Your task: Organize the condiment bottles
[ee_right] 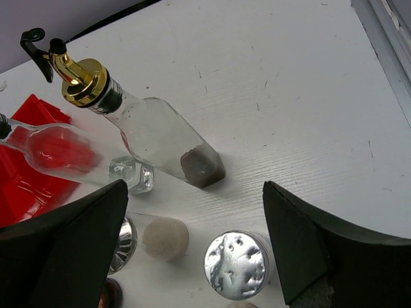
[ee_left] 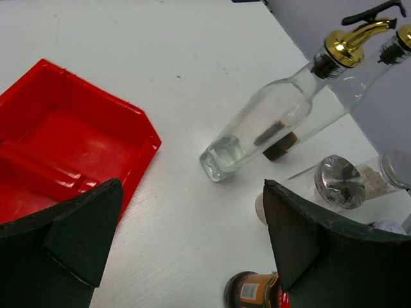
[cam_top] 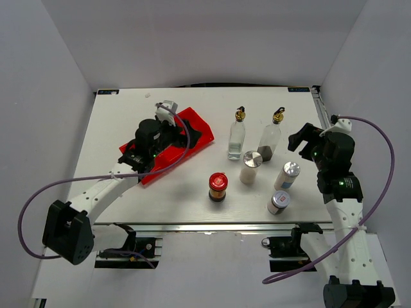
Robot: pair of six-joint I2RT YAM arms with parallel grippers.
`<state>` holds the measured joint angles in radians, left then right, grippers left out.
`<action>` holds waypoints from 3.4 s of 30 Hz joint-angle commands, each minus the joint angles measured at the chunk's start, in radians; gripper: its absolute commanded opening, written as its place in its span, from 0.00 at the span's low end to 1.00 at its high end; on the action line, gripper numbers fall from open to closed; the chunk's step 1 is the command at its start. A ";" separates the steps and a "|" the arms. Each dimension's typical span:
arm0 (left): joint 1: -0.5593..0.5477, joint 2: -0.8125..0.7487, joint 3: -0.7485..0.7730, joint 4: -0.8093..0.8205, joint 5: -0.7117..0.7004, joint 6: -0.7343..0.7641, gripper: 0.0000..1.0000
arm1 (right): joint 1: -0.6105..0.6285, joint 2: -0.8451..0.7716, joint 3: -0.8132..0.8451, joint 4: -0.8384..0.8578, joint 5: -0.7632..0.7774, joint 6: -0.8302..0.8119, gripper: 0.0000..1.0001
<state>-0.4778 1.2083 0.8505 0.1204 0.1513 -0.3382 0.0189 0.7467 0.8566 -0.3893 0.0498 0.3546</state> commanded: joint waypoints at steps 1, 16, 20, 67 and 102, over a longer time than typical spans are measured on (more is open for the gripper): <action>-0.034 0.039 0.067 0.085 0.056 0.054 0.98 | -0.005 -0.003 -0.007 0.049 0.002 -0.023 0.89; -0.226 0.318 0.246 0.340 0.004 0.166 0.98 | -0.005 -0.027 -0.036 0.082 -0.093 -0.062 0.89; -0.245 0.390 0.312 0.346 -0.012 0.203 0.98 | -0.005 -0.049 -0.041 0.086 -0.097 -0.068 0.90; -0.308 0.608 0.846 0.213 -0.444 0.389 0.00 | -0.004 -0.101 -0.065 0.109 -0.079 -0.077 0.90; -0.054 0.617 0.878 0.168 -0.866 0.257 0.00 | -0.005 -0.076 -0.067 0.115 -0.010 -0.059 0.89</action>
<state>-0.5335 1.9156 1.7081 0.2012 -0.6846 -0.0605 0.0189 0.6697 0.7887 -0.3164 0.0238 0.2886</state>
